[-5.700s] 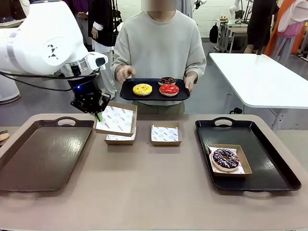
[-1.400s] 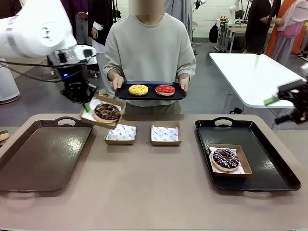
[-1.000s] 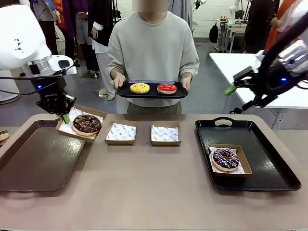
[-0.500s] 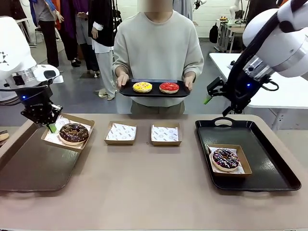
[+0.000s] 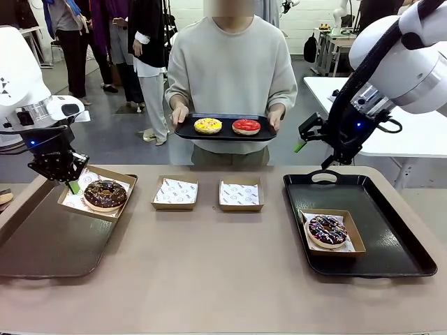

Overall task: Individually package the donuts and arrange them on the tray.
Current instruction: Place the picked Paper togo box on the Handle tray while simultaneously picking up another Paper togo box from the table with the other hand.

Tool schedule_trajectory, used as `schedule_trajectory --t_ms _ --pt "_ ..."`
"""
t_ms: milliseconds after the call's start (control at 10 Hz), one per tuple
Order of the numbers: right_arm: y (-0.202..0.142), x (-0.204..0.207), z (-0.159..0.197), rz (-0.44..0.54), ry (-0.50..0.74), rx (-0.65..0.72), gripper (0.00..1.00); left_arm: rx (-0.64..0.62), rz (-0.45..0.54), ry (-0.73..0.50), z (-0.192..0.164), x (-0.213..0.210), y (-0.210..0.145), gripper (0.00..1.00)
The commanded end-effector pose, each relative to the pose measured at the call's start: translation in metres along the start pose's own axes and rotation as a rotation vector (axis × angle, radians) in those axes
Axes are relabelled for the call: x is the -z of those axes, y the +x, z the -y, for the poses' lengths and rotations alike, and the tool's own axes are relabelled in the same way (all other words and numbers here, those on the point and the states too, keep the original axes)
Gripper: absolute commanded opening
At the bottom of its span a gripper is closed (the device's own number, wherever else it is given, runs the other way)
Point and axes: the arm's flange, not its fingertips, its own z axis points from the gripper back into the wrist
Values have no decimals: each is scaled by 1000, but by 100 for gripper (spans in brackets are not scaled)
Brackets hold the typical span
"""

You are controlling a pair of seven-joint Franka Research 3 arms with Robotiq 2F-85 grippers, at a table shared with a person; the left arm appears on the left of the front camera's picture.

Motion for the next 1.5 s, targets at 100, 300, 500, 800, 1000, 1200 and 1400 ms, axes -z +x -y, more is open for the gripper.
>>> schedule_trajectory --t_ms 100,300,500,800,1000,1200,1400 --pt "0 0 -1 1 -1 -1 100 -1 -1 -4 1 -2 1 1" --pt "0 0 -1 1 -1 -1 100 0 0 0 0 0 0 1" --pt "9 9 -12 -18 -48 -20 100 70 -11 39 -6 -1 -13 1" --pt "42 57 -49 -59 -172 -28 100 55 -6 47 -37 9 -43 1" --pt "59 84 -76 -46 -247 -62 100 37 -12 19 -52 16 -55 1" --pt "78 113 -93 -18 -319 -58 100 23 -21 6 -65 26 -61 1" --pt "87 147 -100 -33 -376 -59 100 22 -43 14 -73 36 -60 1"
